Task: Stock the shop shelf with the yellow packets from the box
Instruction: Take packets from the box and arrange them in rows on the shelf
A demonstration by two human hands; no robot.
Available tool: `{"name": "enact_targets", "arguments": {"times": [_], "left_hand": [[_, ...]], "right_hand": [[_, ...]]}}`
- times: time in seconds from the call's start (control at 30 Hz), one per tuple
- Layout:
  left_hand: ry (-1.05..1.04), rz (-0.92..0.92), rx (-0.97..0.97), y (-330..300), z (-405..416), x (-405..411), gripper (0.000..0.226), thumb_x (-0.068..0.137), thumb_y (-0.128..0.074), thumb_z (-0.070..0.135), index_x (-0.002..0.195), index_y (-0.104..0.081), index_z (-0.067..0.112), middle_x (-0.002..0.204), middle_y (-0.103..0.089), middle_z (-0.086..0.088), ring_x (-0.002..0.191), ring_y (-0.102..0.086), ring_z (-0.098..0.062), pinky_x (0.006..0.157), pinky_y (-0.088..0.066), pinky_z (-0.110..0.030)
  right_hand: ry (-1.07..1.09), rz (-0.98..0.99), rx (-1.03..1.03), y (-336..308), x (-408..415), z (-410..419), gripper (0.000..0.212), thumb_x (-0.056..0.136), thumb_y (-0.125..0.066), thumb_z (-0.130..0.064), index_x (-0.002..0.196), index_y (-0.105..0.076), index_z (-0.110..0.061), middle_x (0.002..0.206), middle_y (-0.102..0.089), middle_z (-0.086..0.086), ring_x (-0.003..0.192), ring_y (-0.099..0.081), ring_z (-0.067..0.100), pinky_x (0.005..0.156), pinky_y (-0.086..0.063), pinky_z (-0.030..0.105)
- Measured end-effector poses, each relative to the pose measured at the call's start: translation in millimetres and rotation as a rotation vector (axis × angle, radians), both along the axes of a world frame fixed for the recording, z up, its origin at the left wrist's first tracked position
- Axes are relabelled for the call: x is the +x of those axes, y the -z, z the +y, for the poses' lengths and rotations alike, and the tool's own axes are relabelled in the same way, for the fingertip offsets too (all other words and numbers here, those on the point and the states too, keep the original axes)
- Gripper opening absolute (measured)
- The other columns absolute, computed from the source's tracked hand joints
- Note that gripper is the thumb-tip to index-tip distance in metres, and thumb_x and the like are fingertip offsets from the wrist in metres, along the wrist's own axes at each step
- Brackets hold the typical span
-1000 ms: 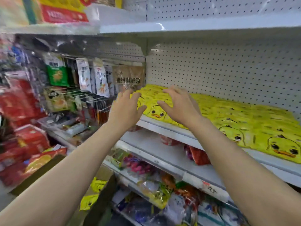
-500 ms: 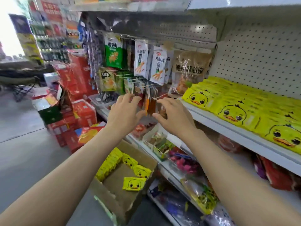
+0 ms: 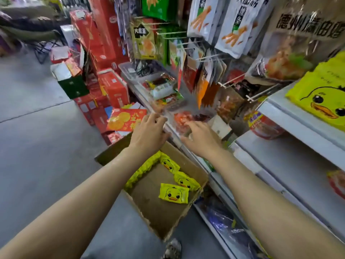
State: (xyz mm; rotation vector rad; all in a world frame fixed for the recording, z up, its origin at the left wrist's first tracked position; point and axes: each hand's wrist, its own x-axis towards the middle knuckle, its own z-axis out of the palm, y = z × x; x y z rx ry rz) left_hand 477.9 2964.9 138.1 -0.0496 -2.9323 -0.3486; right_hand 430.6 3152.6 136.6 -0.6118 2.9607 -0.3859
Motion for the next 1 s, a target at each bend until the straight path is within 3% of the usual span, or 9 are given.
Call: {"name": "enact_targets", "arguments": {"times": [0.3,0.53,0.67,0.83,1.0], "left_hand": [[0.017,-0.400,0.123,171,-20,-32,0.051,0.090,-0.062,0.040,0.135,-0.052,0.018,0.132,-0.051,-0.013,0.124,-0.045,-0.036,0.102,-0.040,-0.042],[0.058,-0.625,0.200,301,-26,-60,0.051,0.089,-0.064,0.037,0.134,-0.050,0.018,0.129,-0.050,-0.018,0.119,-0.048,-0.039,0.101,-0.041,-0.044],[0.087,-0.621,0.229,352,-34,-73,0.050,0.089,-0.065,0.039,0.134,-0.051,0.020,0.129,-0.051,-0.017,0.119,-0.047,-0.038,0.098,-0.044,-0.047],[0.182,-0.467,0.224,387,-44,-89,0.056,0.089,-0.063,0.042,0.136,-0.050,0.015,0.142,-0.045,-0.017,0.128,-0.043,-0.037,0.106,-0.040,-0.046],[0.274,-0.394,0.164,404,-48,-111,0.065,0.086,-0.049,0.057,0.138,-0.049,0.017,0.149,-0.042,-0.012,0.134,-0.042,-0.035,0.107,-0.038,-0.049]], "right_hand": [[0.143,-0.578,-0.002,183,-11,-7,0.058,0.093,-0.063,-0.045,0.139,-0.051,-0.012,0.142,-0.053,0.011,0.133,-0.046,0.029,0.101,-0.039,0.035],[0.325,-0.835,0.010,319,9,-11,0.062,0.090,-0.066,-0.046,0.141,-0.050,-0.014,0.142,-0.055,0.010,0.131,-0.049,0.029,0.099,-0.040,0.031],[0.407,-0.870,-0.036,373,8,-23,0.069,0.083,-0.074,-0.047,0.140,-0.052,-0.014,0.140,-0.056,0.013,0.130,-0.050,0.030,0.101,-0.043,0.034],[0.420,-0.827,-0.022,419,12,-33,0.079,0.078,-0.078,-0.046,0.143,-0.047,-0.014,0.144,-0.051,0.012,0.134,-0.045,0.030,0.108,-0.038,0.040],[0.475,-0.644,0.166,441,30,-34,0.089,0.064,-0.086,-0.050,0.137,-0.045,-0.019,0.136,-0.048,0.011,0.126,-0.043,0.031,0.104,-0.037,0.040]]}}
